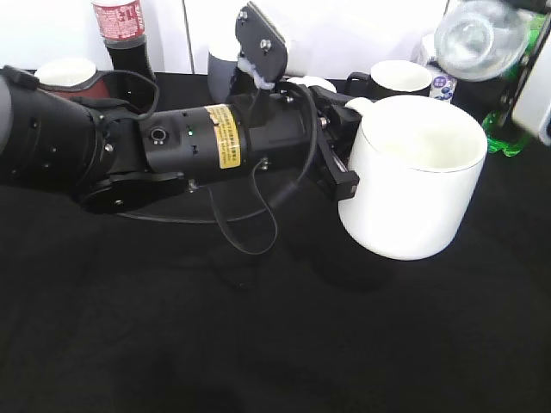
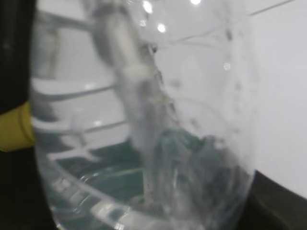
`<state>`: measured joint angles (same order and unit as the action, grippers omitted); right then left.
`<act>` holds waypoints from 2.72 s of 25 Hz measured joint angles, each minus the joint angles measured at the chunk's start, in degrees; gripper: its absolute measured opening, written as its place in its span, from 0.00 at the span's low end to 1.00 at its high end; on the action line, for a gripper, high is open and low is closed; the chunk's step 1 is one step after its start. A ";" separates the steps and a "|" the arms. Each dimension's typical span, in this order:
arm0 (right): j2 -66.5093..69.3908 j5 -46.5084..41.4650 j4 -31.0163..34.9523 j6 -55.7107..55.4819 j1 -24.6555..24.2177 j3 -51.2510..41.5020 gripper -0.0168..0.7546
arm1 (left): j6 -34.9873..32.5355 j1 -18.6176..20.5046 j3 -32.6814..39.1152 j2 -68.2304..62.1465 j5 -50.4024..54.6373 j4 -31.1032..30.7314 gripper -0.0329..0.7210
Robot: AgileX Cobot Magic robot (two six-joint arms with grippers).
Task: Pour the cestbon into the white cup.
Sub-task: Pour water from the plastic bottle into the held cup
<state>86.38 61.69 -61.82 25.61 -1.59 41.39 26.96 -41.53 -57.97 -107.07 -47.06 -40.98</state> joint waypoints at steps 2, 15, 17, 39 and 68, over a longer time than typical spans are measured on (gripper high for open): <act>0.00 0.00 2.39 1.79 0.00 0.00 0.66 | 0.00 -0.04 0.00 0.00 -0.26 0.19 0.13; 0.00 0.46 2.71 12.01 0.00 0.69 0.66 | 0.00 -0.04 0.00 0.00 -2.15 4.04 0.13; 0.00 0.51 2.71 14.52 0.00 0.69 0.66 | 0.00 -0.04 0.00 0.00 -2.31 1.14 0.13; 0.00 6.07 3.97 23.31 0.00 0.76 0.66 | 0.00 -0.04 0.00 0.00 -2.63 -3.31 0.13; -0.12 7.26 6.66 33.94 0.00 0.84 0.66 | -0.24 -0.04 0.16 -0.04 -2.25 -3.52 0.13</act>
<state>86.26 68.95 -55.16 59.55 -1.59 42.23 26.71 -41.57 -57.82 -107.11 -49.31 -44.50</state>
